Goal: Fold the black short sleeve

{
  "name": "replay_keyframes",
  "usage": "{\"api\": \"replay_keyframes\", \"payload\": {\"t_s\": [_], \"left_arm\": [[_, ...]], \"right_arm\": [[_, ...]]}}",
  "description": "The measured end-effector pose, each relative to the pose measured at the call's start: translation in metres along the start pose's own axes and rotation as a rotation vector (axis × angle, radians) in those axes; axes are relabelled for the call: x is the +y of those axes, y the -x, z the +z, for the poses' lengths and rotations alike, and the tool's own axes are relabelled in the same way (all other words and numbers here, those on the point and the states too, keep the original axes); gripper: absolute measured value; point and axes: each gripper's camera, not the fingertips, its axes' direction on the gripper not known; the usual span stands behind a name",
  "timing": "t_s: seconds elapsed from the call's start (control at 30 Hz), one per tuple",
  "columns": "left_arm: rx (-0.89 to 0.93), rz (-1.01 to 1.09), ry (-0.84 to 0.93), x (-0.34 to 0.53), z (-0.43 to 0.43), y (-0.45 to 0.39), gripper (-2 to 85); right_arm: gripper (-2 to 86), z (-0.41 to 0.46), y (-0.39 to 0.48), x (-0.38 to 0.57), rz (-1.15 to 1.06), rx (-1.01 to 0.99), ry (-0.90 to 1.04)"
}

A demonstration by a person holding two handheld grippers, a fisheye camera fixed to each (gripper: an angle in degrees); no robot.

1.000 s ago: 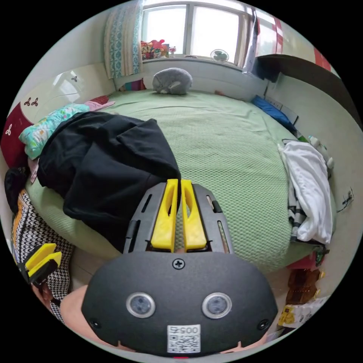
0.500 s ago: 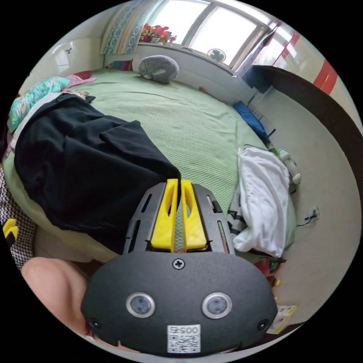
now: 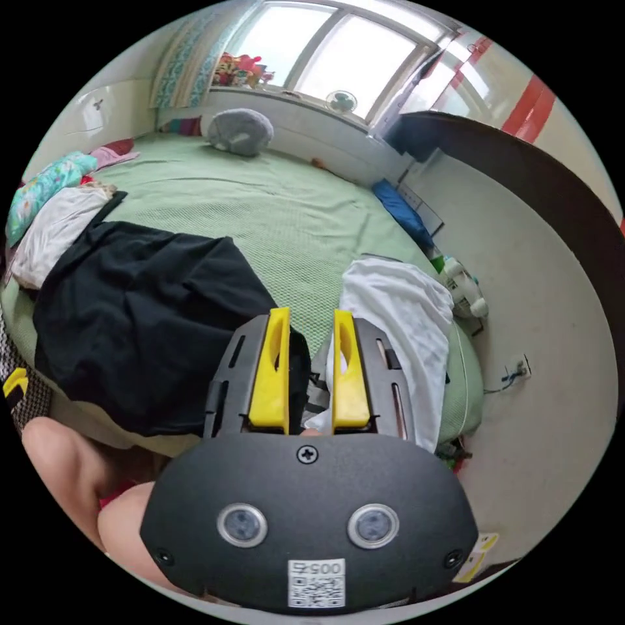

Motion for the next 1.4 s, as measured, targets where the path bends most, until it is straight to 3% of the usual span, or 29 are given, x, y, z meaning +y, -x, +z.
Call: {"api": "replay_keyframes", "payload": {"t_s": [0.23,0.43,0.53,0.63,0.83,0.9,0.97,1.17,1.27,1.4], "left_arm": [[0.031,0.004,0.014,-0.009,0.005,0.009,10.2],[0.093,-0.026,0.009,-0.014,-0.001,0.018,10.2],[0.099,-0.034,-0.006,-0.020,-0.002,0.020,10.1],[0.106,-0.031,-0.009,-0.026,0.000,0.019,10.1],[0.101,0.039,0.005,-0.030,0.012,0.002,10.7],[0.119,0.069,-0.002,-0.030,0.013,-0.006,12.3],[0.109,0.121,0.001,-0.029,0.015,-0.018,14.3],[0.035,0.331,0.018,-0.029,0.027,-0.051,17.2],[0.044,0.422,0.089,-0.031,0.046,-0.068,18.2],[0.086,0.451,0.114,-0.032,0.058,-0.089,18.4]], "right_arm": [[10.9,0.020,0.059,-0.016,-0.166,-0.150,0.009],[9.0,0.045,0.099,-0.031,-0.268,-0.085,0.030],[4.6,0.062,0.099,-0.039,-0.303,0.046,0.081],[0.2,0.060,0.062,-0.055,-0.133,0.146,0.008],[1.4,0.062,-0.051,-0.082,0.204,0.121,0.122],[2.8,0.057,-0.075,-0.076,0.259,0.095,0.130],[3.8,0.046,-0.094,-0.057,0.294,-0.064,0.082],[6.0,0.008,-0.048,0.018,-0.144,-0.394,0.007],[7.5,-0.007,-0.017,0.053,-0.340,-0.433,0.025],[8.1,-0.009,0.004,0.075,-0.428,-0.484,0.060]]}}
